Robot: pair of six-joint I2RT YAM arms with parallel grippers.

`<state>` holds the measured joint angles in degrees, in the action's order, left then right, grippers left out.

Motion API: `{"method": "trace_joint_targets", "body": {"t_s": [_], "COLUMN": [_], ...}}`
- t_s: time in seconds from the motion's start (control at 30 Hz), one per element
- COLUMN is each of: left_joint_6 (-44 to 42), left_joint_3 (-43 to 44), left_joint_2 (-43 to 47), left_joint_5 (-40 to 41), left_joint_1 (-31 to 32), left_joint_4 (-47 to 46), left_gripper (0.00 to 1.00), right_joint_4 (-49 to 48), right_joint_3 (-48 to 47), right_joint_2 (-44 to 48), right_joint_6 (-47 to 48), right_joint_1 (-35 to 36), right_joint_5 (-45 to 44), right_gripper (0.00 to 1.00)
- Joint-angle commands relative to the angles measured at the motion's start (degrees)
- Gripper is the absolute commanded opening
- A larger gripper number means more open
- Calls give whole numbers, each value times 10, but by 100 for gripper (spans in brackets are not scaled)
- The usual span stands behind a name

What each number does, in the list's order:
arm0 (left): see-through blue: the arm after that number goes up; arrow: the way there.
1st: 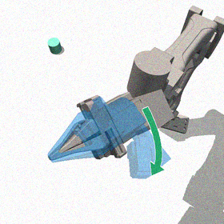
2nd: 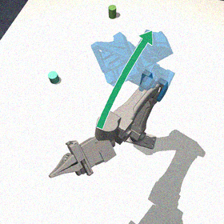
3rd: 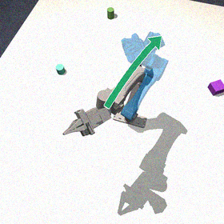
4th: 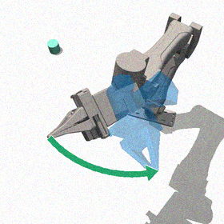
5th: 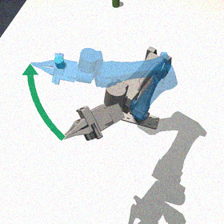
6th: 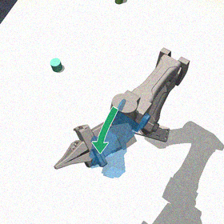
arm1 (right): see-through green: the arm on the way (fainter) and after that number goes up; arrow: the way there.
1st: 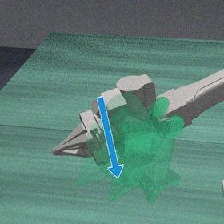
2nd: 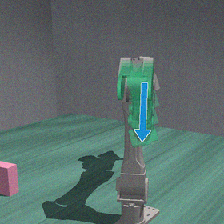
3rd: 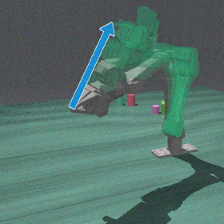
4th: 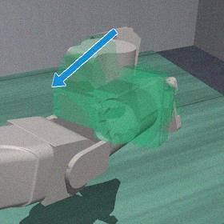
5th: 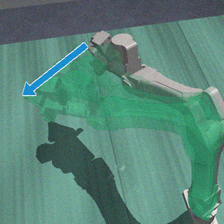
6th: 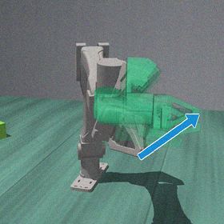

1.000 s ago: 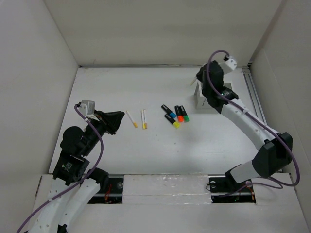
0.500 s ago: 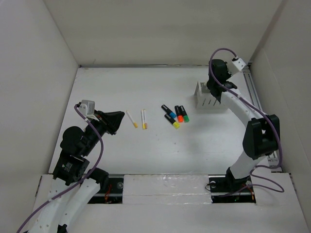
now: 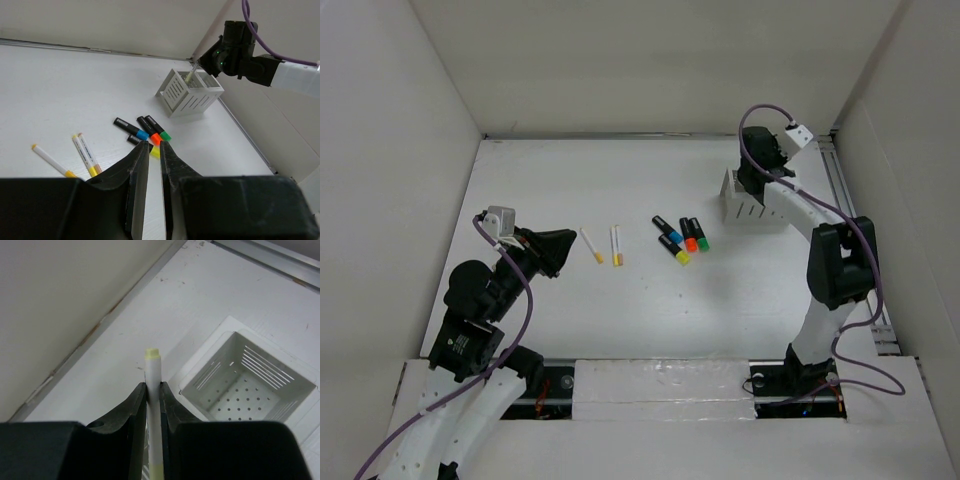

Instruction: Organize the desk

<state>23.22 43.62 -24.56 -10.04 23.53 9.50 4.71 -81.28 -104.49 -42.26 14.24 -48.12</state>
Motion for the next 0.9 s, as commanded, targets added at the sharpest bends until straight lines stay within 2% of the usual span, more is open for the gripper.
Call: {"method": "trace_joint_targets", "body": {"t_s": [0.0, 0.13, 0.33, 0.57, 0.7, 0.73, 0.77, 0.83, 0.87], "left_joint_6": [2, 2, 2, 3, 3, 4, 4, 10, 16], "left_joint_3": [4, 4, 4, 3, 4, 4, 4, 6, 7], "left_joint_2": [2, 2, 4, 7, 7, 7, 7, 7, 7], "left_joint_5": [-4, -5, -5, -4, -2, -2, -1, 12, 20], "left_joint_1": [1, 1, 1, 1, 1, 1, 1, 1, 1], "left_joint_4": [-18, -18, -19, -18, -16, -17, -16, -14, -11], "left_gripper": [12, 12, 12, 12, 12, 12, 12, 13, 13], "right_joint_4": [8, -23, -36, -63, -63, -64, -62, -66, -77], "right_joint_3": [-13, 13, 25, 41, 48, 50, 55, 63, 70], "right_joint_2": [-8, 2, 7, 30, 57, 62, 76, 92, 100], "right_joint_6": [4, 9, 16, 23, 24, 22, 17, 13, 13], "right_joint_1": [-3, 3, 28, 56, 76, 86, 91, 106, 127], "right_joint_5": [-31, -46, -73, -84, -73, -70, -47, -7, 36], "right_gripper": [0, 0, 11, 34, 42, 42, 36, 24, 13]}}
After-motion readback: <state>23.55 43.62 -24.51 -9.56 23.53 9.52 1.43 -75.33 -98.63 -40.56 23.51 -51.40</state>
